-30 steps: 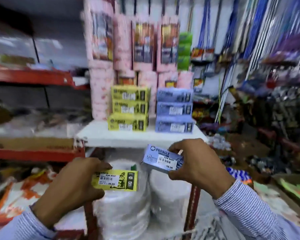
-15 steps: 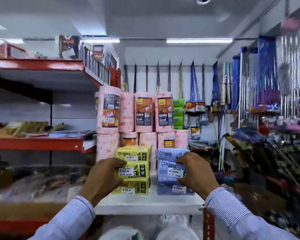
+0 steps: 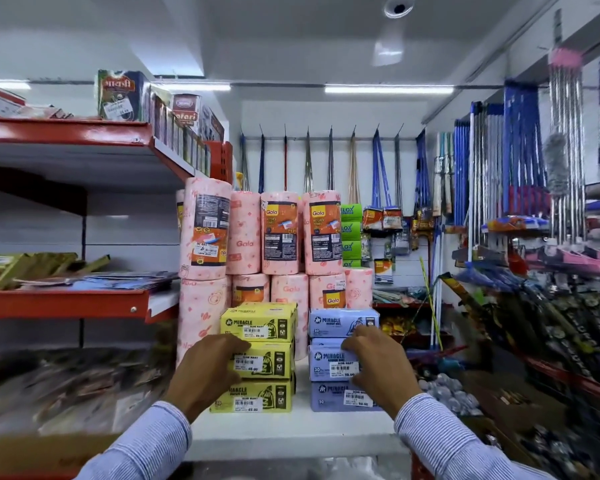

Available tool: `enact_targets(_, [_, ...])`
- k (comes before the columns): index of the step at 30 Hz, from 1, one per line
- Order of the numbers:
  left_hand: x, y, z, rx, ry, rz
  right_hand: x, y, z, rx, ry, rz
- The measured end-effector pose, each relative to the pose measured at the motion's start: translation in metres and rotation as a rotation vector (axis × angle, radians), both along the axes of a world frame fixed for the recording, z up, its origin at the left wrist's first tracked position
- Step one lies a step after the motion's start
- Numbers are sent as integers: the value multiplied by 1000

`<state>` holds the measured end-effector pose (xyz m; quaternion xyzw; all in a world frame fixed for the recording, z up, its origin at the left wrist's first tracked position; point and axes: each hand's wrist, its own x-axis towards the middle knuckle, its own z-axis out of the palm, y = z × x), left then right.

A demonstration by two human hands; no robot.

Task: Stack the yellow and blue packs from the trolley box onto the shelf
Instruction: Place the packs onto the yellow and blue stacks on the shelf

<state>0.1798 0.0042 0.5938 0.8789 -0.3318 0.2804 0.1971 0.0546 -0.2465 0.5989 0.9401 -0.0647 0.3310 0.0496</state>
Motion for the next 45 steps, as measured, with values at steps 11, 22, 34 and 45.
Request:
enact_targets(11, [1,-3,-5,-36,65,0,3,-4,-8,59,-26,4])
enact_targets(22, [-4,-5,-22,-57,37,3,3,-7,-25,14,-60,-15])
enact_targets(34, [-116,7,-150,173,-146,-79,-98,28,-137,-10,20,76])
enact_targets(45, [-188,29,-349,273,396,-130,-177,38,-329,289,505,115])
